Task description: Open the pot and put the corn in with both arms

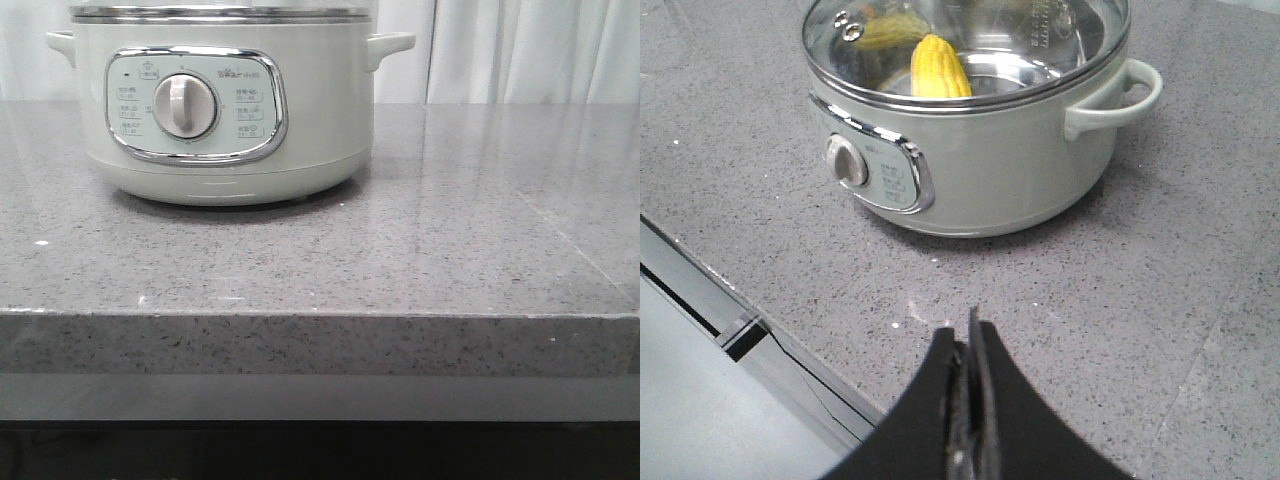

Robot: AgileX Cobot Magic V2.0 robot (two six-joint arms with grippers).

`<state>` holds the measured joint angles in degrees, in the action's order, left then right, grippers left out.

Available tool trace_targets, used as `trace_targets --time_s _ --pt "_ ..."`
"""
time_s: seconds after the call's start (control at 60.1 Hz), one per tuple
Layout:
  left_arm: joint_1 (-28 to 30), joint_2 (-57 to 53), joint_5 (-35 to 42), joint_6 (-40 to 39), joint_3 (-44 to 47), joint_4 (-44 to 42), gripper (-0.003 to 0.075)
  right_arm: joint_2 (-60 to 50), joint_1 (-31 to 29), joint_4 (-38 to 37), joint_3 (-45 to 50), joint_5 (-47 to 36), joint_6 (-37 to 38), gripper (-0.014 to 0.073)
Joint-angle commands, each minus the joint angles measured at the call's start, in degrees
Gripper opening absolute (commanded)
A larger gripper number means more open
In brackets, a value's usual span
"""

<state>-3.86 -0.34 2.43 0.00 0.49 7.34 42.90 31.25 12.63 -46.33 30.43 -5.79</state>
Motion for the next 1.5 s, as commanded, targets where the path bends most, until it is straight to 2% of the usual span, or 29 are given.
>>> trace_targets --time_s 0.0,0.333,0.582,0.782,1.131,1.48 --pt "-0.35 -0.92 5.05 -0.59 0.67 -0.05 -0.002 -0.23 0.0 -0.25 -1.55 -3.74 -0.72 -0.0109" --pt "-0.35 -0.92 5.05 -0.59 0.67 -0.05 -0.002 -1.55 -1.03 -0.2 -0.02 -4.31 -0.72 -0.0109" --pt "-0.45 -0.92 5.05 -0.59 0.67 -0.05 -0.002 -16.46 -16.15 -0.69 15.43 -14.43 -0.77 -0.0111" --pt "-0.45 -0.92 5.05 -0.59 0.67 -0.05 -0.002 -30.4 -23.51 -2.56 30.02 -23.72 -0.76 -0.0111" --pt "-0.45 -0.92 5.05 -0.59 0.67 -0.05 -0.002 -44.81 -27.84 -2.5 47.43 -33.57 -0.71 -0.0111" --pt "-0.45 -0.83 5.05 -0.59 0.67 -0.05 -0.002 -44.66 -27.98 -2.5 47.27 -30.81 -0.71 -0.0111"
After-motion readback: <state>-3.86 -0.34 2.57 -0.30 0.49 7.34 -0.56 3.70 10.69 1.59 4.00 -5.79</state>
